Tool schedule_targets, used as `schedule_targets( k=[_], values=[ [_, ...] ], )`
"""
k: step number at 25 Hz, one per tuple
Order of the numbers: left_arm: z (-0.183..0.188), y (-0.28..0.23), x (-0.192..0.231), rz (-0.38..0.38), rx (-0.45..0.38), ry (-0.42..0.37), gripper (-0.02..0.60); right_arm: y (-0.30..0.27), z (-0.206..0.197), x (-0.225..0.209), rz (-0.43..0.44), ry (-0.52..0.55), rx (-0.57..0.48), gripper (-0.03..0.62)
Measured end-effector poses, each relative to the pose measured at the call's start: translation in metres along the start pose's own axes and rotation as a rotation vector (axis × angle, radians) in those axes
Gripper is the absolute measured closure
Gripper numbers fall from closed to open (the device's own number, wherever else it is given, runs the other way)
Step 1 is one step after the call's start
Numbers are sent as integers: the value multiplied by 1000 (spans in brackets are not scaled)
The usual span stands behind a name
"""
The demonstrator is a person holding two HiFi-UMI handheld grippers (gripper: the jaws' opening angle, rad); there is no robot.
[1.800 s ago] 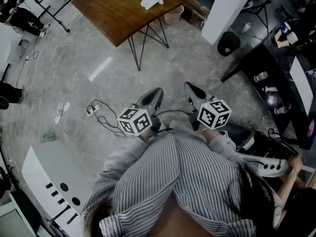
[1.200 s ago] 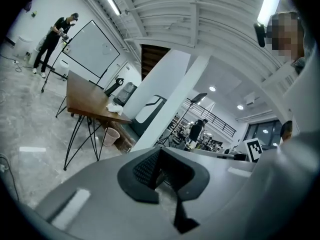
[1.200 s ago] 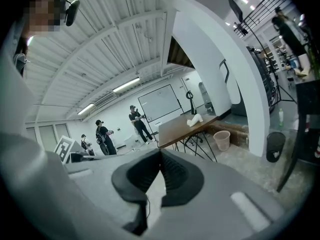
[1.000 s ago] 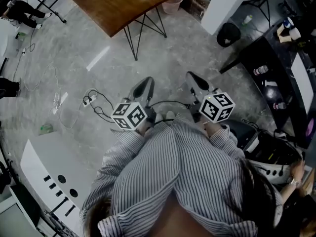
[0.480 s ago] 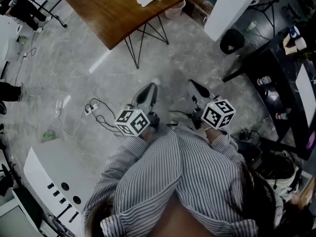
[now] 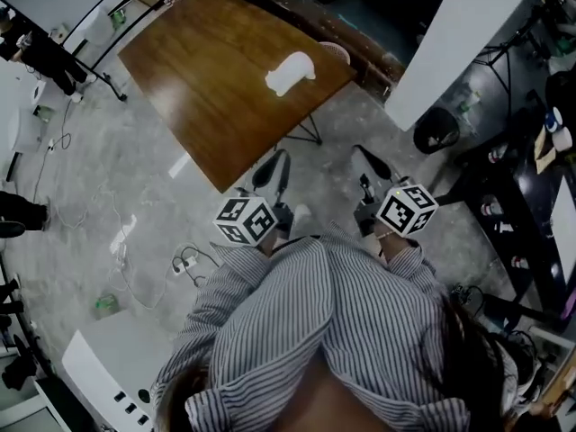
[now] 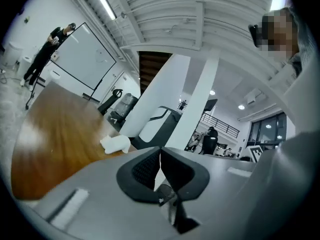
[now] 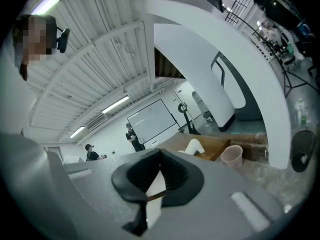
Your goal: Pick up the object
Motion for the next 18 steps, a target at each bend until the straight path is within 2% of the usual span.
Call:
schedule_targets(
  k=[5,10,15,18],
  values=[
    [23,-74,52,-2,36,-39,505,-74,8,-26,-26,1,-10,592],
    [24,-116,91,55,62,-91,426,-118,-3,-45,-24,-16,38,592],
    [5,-160,116,24,173,-146,389,-156,-2,-69,-16,-41,53,592],
    [-11,-191,129,-28,288,-249,321,-172,7,-88,-27,-56,55,592]
  ],
)
Point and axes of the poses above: the fingertips, and each gripper's own axes: y backward along the fingers, x to its left, z out of its top, the point moved 1 cm from there along y, backward along the fingers, and after that the axes turned 15 degrees about -x, right-handed, at the moved point
